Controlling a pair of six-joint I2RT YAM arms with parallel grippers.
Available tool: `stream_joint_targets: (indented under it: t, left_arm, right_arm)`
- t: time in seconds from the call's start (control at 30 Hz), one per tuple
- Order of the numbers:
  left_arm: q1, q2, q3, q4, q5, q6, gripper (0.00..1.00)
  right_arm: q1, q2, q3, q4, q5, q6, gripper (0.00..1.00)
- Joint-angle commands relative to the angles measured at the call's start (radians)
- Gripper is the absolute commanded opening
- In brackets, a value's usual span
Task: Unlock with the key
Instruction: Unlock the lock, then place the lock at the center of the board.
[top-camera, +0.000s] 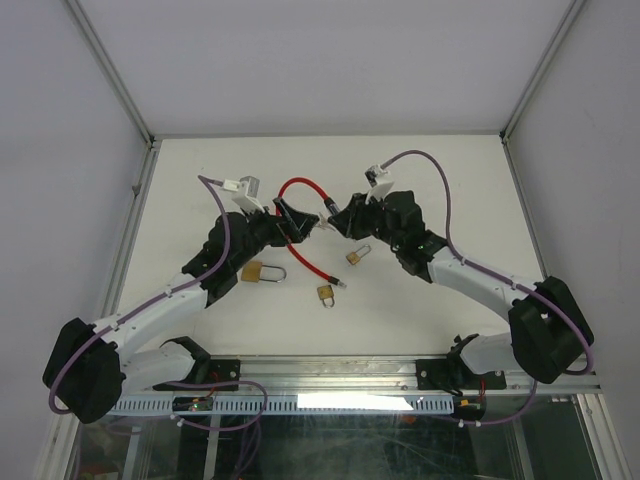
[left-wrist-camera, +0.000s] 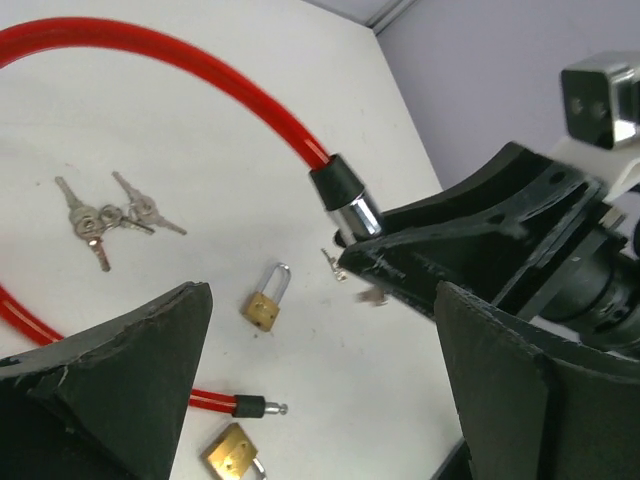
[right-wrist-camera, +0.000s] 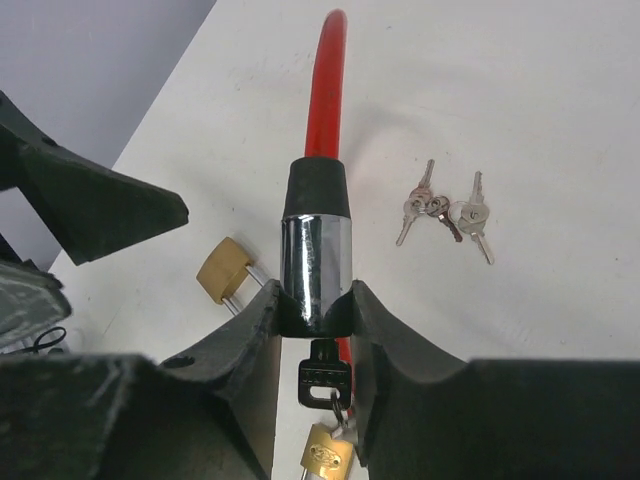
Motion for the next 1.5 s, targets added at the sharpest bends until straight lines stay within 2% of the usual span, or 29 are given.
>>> stream_joint_targets:
  t: [0.0, 0.2, 0.33, 0.5, 0.73, 0.83, 0.93, 1.1, 1.47]
  left_arm:
    - [-0.001, -0.046, -0.041, 0.010, -0.078, 0.077, 0.98]
    - [0.009, -0.107, -0.040, -0.086, -0.176, -0.016, 0.99]
    - [0.031, -0.107, -0.016, -0.163, -0.188, -0.063, 0.99]
    - [0.062, -0.126, -0.029, -0.179, -0.157, -0.123, 0.99]
    - [0.068, -0.143, -0.021, -0.217, -0.138, -0.128, 0.99]
    - [0.071, -0.151, -0.021, -0.230, -0.133, -0.126, 0.99]
    - [0.073, -0.156, -0.021, -0.236, -0.128, -0.127, 0.99]
    - [0.075, -0.150, -0.024, -0.236, -0.129, -0.122, 0.99]
    - [0.076, -0.120, -0.025, -0.236, -0.104, -0.123, 0.99]
  right_arm:
    - [-0.024, -0.022, 0.094, 0.049, -0.042, 0.069, 0.00]
    - [-0.080, -0.032, 0.195, 0.045, -0.101, 0.164, 0.00]
    - [-0.148, -0.056, 0.236, 0.059, -0.123, 0.257, 0.00]
    - [-0.238, -0.051, 0.320, 0.085, -0.180, 0.348, 0.00]
    - [-0.392, -0.003, 0.368, 0.220, -0.197, 0.516, 0.00]
    - [-0.490, 0.032, 0.352, 0.350, -0.241, 0.700, 0.00]
    - [-0.583, 0.051, 0.343, 0.414, -0.270, 0.801, 0.00]
    - [-0.692, 0.021, 0.265, 0.394, -0.243, 0.783, 0.00]
    - [-0.847, 0.031, -0.114, 0.559, -0.119, 0.785, 0.00]
